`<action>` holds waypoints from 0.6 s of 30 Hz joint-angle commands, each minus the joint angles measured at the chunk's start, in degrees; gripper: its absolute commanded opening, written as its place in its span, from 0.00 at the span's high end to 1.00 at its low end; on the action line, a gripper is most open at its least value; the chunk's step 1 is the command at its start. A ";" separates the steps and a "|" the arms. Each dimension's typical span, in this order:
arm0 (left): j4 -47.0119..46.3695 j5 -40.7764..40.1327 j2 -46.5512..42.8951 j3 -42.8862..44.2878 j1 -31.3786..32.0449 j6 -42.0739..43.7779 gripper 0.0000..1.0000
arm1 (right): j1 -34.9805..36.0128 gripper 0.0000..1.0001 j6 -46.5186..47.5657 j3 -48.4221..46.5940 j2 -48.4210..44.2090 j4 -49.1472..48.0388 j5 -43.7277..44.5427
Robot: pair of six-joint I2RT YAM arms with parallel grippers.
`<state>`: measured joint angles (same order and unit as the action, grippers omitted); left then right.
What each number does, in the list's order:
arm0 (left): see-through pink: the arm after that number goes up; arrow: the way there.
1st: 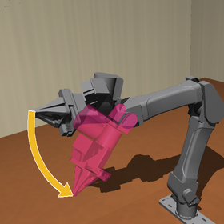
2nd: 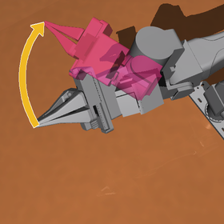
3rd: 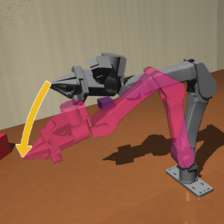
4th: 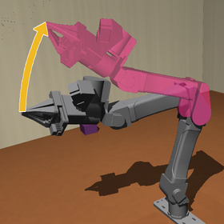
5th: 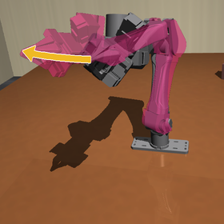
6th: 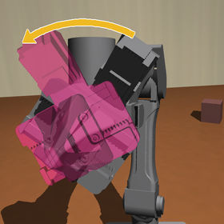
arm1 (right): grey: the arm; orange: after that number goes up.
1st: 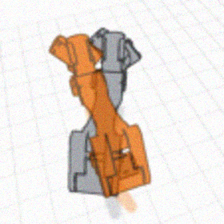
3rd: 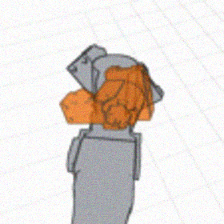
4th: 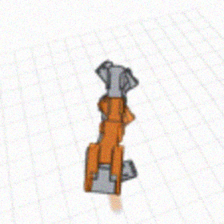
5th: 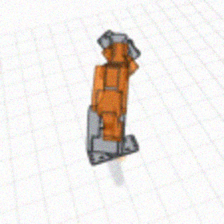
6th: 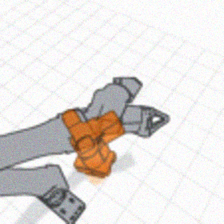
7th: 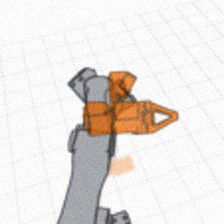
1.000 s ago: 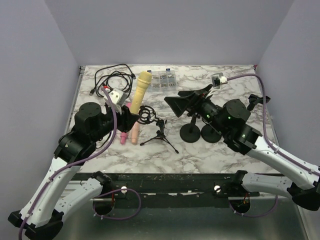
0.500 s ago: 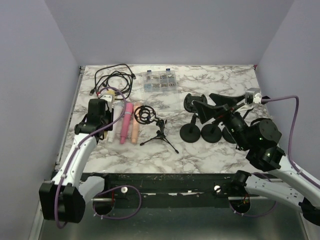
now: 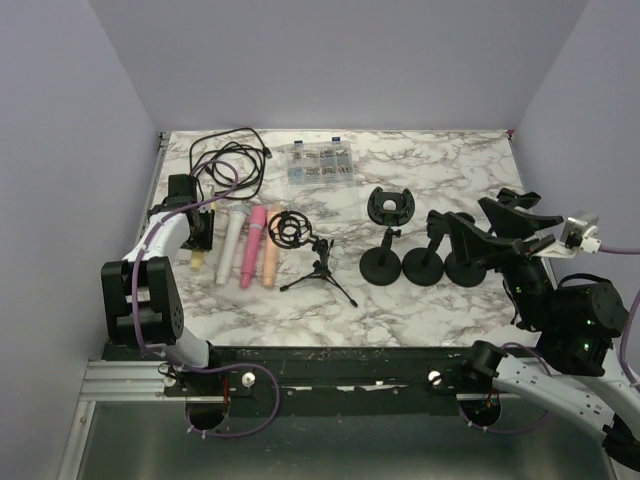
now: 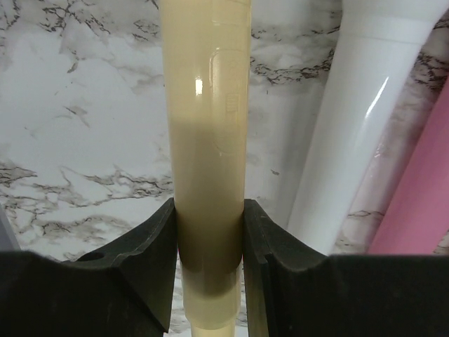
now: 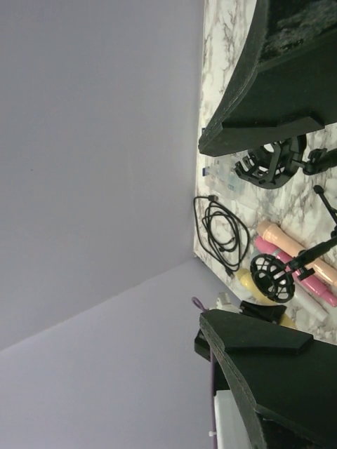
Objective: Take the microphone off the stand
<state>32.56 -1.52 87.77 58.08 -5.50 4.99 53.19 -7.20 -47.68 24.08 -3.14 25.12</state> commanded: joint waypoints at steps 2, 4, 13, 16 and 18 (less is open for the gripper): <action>1.01 5.35 1.87 1.75 -1.36 3.18 0.91 | 0.33 0.00 3.90 1.24 -4.31 3.05 4.65; 1.54 5.51 3.34 2.06 -1.36 3.02 0.89 | 0.27 0.00 4.08 1.61 -5.40 3.03 5.27; 3.65 8.12 8.97 3.88 -1.62 1.80 0.85 | 0.26 0.00 2.43 0.03 -3.68 4.38 3.92; 2.83 7.98 8.45 3.09 -1.62 1.10 0.77 | 0.29 0.00 1.29 0.00 -3.35 4.59 3.36; 2.50 7.94 8.04 2.62 -1.58 0.66 0.74 | 0.30 0.00 0.98 -0.04 -3.13 4.38 3.25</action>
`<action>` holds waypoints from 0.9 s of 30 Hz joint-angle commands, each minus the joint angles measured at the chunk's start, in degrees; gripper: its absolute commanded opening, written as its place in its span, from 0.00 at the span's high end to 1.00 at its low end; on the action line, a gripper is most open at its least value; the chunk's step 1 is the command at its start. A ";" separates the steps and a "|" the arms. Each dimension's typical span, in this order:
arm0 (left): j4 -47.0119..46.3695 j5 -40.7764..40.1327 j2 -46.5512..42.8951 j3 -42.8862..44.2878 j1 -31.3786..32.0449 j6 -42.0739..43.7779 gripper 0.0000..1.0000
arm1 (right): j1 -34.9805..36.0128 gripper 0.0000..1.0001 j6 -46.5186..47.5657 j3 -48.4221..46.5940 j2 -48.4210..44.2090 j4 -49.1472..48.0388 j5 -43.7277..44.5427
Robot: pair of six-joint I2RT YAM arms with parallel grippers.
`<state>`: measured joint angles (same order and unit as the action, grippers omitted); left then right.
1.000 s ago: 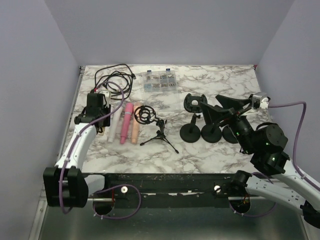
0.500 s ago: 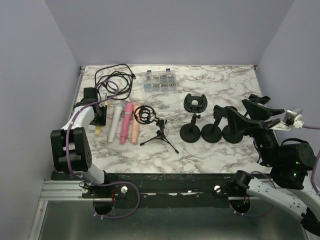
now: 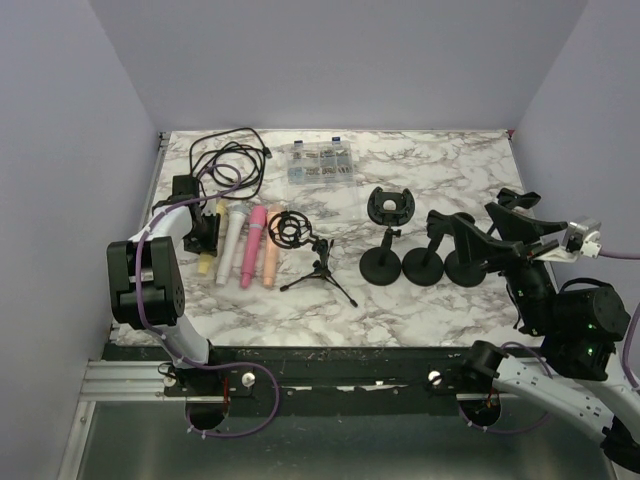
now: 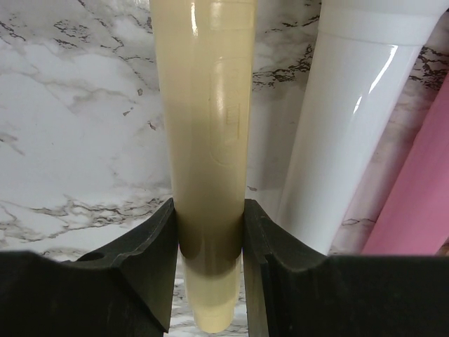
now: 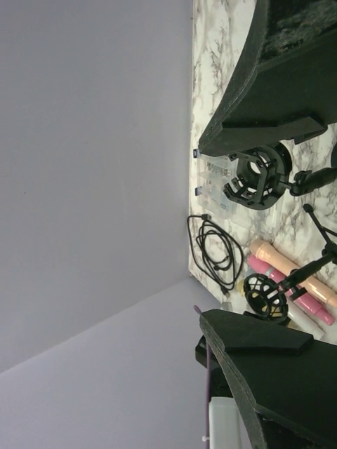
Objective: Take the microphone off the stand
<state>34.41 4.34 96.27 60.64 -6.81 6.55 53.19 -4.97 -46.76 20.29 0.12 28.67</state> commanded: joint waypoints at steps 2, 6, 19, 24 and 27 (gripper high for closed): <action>0.56 2.10 -0.57 -0.13 -0.30 -1.25 0.72 | 0.29 0.00 -1.40 -1.30 1.04 1.19 -0.48; 0.74 2.37 -0.72 -0.17 -0.28 -1.93 0.68 | 0.33 0.00 -2.10 -2.42 1.83 1.25 -0.91; 0.11 1.90 -0.85 -0.48 -0.29 -3.12 0.63 | 0.30 0.00 -4.45 -6.27 6.11 3.56 -0.13; 0.09 1.64 -0.84 -0.37 -0.32 -3.63 0.60 | 0.26 0.00 -5.16 -6.94 6.62 4.98 0.57; 0.04 1.35 -0.92 -0.53 -0.30 -4.13 0.58 | 0.30 0.00 -5.71 -6.76 6.37 5.00 0.69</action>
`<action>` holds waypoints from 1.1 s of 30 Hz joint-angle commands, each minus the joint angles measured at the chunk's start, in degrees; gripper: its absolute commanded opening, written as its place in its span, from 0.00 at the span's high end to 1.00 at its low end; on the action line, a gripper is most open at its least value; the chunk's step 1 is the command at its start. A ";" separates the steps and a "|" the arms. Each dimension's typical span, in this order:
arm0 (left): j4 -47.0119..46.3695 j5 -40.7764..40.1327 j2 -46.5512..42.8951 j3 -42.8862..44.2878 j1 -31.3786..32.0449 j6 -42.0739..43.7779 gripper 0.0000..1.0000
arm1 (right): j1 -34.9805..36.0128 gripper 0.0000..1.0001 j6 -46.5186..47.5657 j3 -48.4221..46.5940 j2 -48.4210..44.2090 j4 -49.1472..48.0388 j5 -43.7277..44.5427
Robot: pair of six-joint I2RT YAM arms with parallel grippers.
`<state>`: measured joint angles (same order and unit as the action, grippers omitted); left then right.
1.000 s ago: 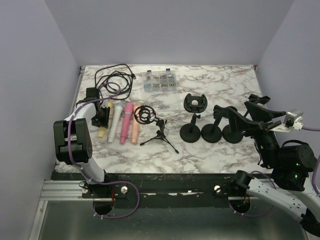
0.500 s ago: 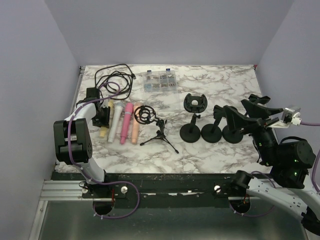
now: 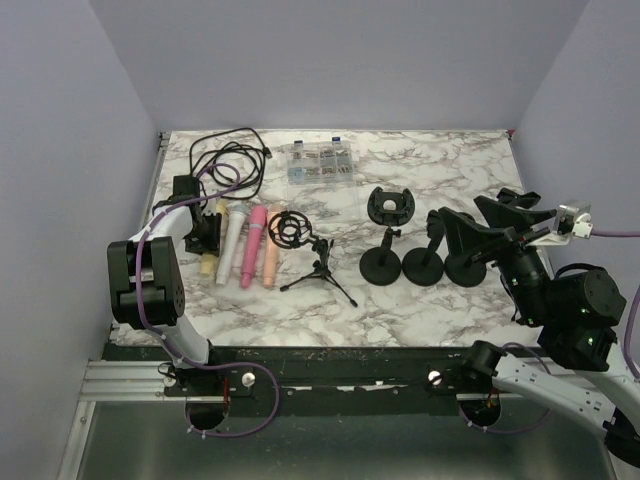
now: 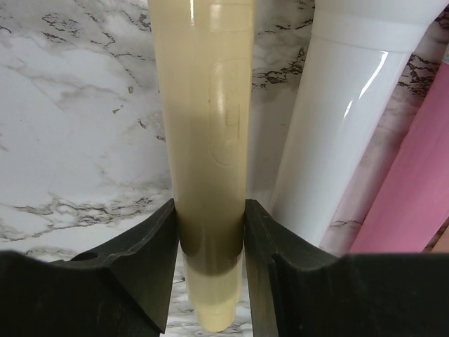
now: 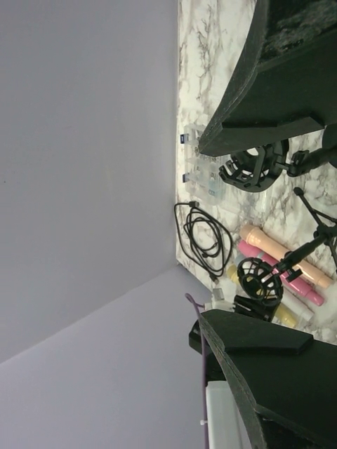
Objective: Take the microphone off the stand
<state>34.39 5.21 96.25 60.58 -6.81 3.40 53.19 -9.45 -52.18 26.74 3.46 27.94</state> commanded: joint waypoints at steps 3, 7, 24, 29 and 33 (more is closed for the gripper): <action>-0.04 0.41 -0.87 -0.47 -0.28 -1.33 0.57 | 0.33 0.00 -1.58 -1.43 0.13 2.06 1.34; 0.06 0.79 -1.17 -0.53 -0.31 -1.76 0.56 | 0.26 0.00 -2.22 -1.69 0.30 2.86 1.49; -0.82 4.23 -20.88 -0.68 -0.26 -6.48 0.50 | 0.26 0.00 2.62 -11.42 5.46 15.87 10.15; -5.02 13.50 -29.43 -0.29 -0.25 -10.77 0.50 | 0.28 0.00 4.89 -15.88 10.41 22.60 17.55; -9.34 20.94 -32.22 0.70 0.70 -15.15 0.31 | 0.28 0.00 7.58 -19.33 17.12 27.84 27.64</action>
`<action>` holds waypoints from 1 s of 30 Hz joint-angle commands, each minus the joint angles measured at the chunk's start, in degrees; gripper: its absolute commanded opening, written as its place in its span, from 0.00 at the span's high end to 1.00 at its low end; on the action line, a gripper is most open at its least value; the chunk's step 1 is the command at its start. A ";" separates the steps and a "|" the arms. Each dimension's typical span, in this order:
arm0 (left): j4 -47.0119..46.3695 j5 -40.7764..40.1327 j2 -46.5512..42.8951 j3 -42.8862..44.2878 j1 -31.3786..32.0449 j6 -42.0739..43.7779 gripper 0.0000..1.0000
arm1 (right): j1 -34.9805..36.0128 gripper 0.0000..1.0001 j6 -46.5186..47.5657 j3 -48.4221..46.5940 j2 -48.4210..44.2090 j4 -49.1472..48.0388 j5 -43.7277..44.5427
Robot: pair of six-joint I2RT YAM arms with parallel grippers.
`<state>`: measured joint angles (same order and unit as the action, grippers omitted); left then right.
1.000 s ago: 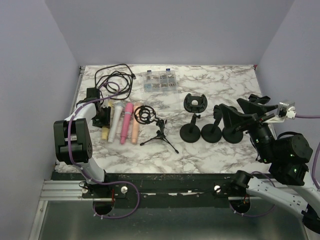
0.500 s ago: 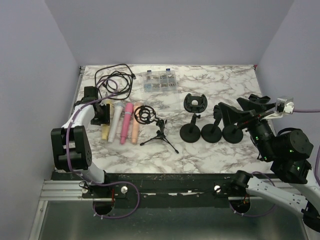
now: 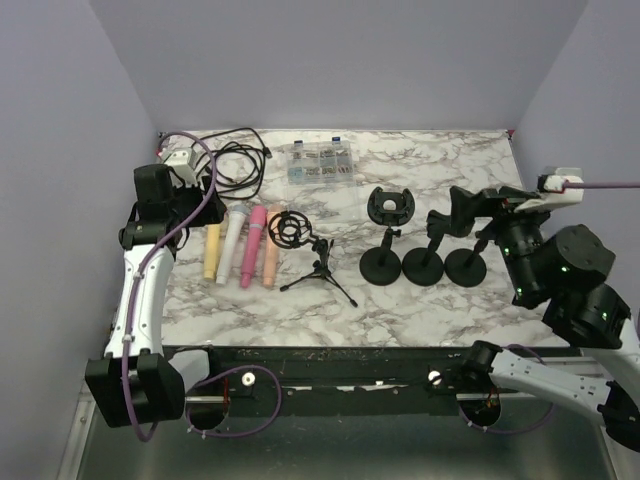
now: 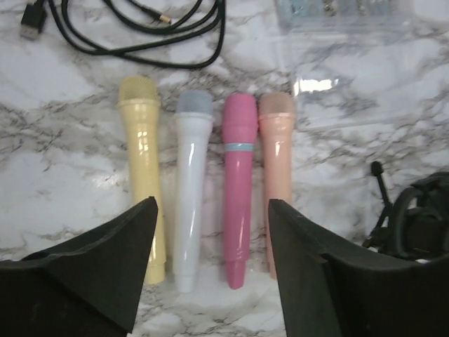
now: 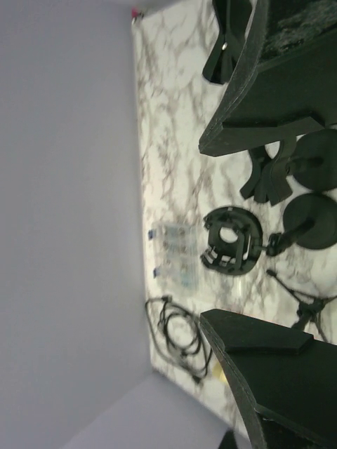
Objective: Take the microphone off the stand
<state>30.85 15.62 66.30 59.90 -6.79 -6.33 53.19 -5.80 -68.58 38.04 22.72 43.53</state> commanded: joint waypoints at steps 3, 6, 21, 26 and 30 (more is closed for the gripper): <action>-6.35 13.69 -1.99 3.59 3.32 -5.47 0.26 | 0.30 0.00 5.11 -5.94 11.17 11.79 18.07; -7.46 15.89 -3.55 3.13 5.55 -4.13 0.26 | 0.29 0.00 7.16 -7.52 13.70 13.13 23.19; -12.11 20.88 -14.80 -3.62 14.98 -2.52 0.25 | -4.48 0.06 6.97 -14.22 22.59 14.94 23.68; -11.23 18.45 -18.30 -4.27 17.65 -0.78 0.25 | -20.86 0.06 5.94 -16.74 27.27 14.94 8.16; -10.30 16.40 -20.07 -4.18 19.66 0.63 0.25 | -24.89 0.05 0.98 -18.80 30.10 19.32 6.65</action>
<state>20.34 34.20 48.34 56.01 11.00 -8.27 31.07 -0.89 -83.85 67.20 37.98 56.29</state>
